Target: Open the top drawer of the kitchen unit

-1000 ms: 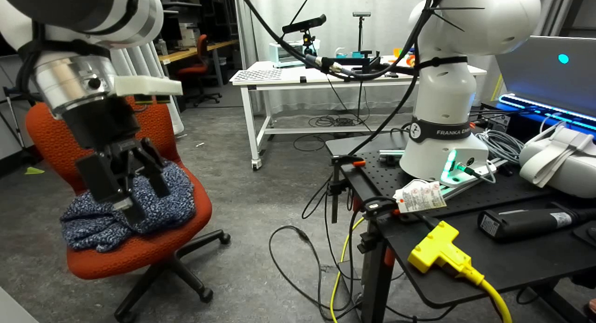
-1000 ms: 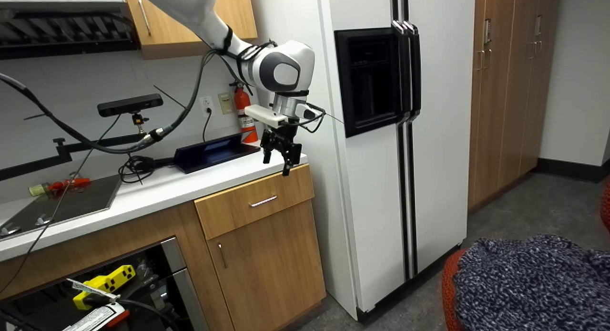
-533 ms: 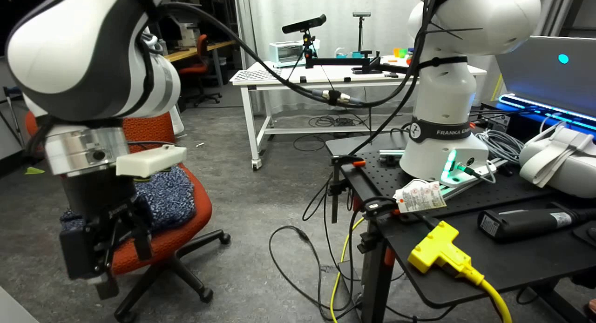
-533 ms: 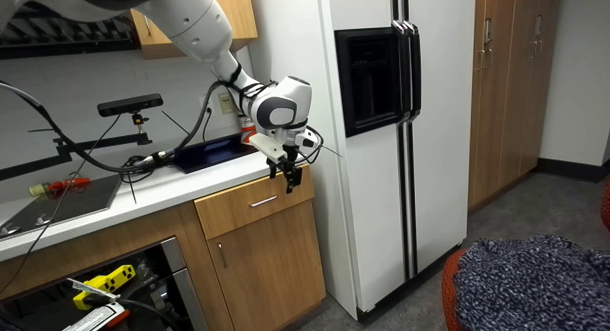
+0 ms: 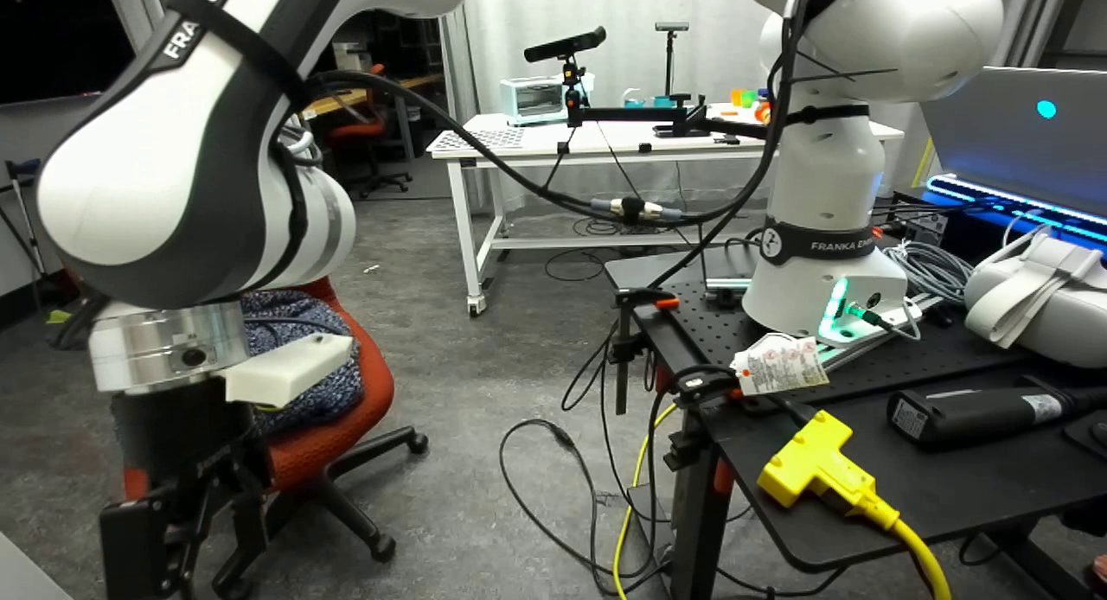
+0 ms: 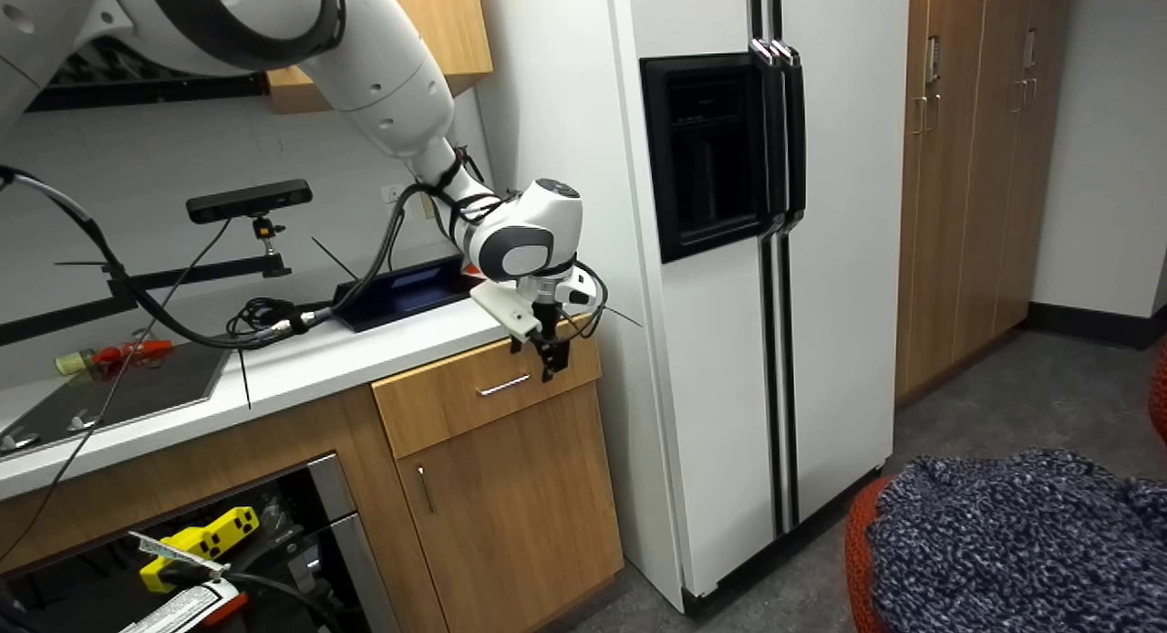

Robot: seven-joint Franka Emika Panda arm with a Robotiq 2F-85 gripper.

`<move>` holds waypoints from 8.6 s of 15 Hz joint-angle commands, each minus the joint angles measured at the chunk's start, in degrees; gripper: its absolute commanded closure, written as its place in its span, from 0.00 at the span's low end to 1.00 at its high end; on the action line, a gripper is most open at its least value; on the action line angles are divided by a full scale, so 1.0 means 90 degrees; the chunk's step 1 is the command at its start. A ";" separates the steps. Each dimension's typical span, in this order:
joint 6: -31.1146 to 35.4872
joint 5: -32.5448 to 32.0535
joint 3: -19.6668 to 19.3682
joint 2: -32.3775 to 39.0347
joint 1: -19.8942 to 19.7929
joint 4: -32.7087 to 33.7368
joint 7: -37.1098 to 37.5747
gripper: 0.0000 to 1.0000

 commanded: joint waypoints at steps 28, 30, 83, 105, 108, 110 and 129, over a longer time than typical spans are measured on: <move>-0.0076 -0.0080 0.0312 0.1461 -0.0301 0.0836 -0.0390 0.00; -0.0033 -0.0141 0.0166 0.1298 -0.0313 0.0619 -0.0334 0.00; 0.0046 -0.0393 -0.0303 -0.0881 0.0001 -0.1090 -0.0605 1.00; -0.0700 -0.5970 -0.3204 -0.2656 0.2084 -0.3538 0.4073 1.00; -0.1154 -0.6485 -0.3136 -0.2802 0.2036 -0.3718 0.4585 1.00; -0.1380 -0.6662 -0.3033 -0.2858 0.1890 -0.3801 0.4749 1.00; -0.0908 -0.6880 -0.2830 -0.2945 0.1016 -0.4170 0.5369 1.00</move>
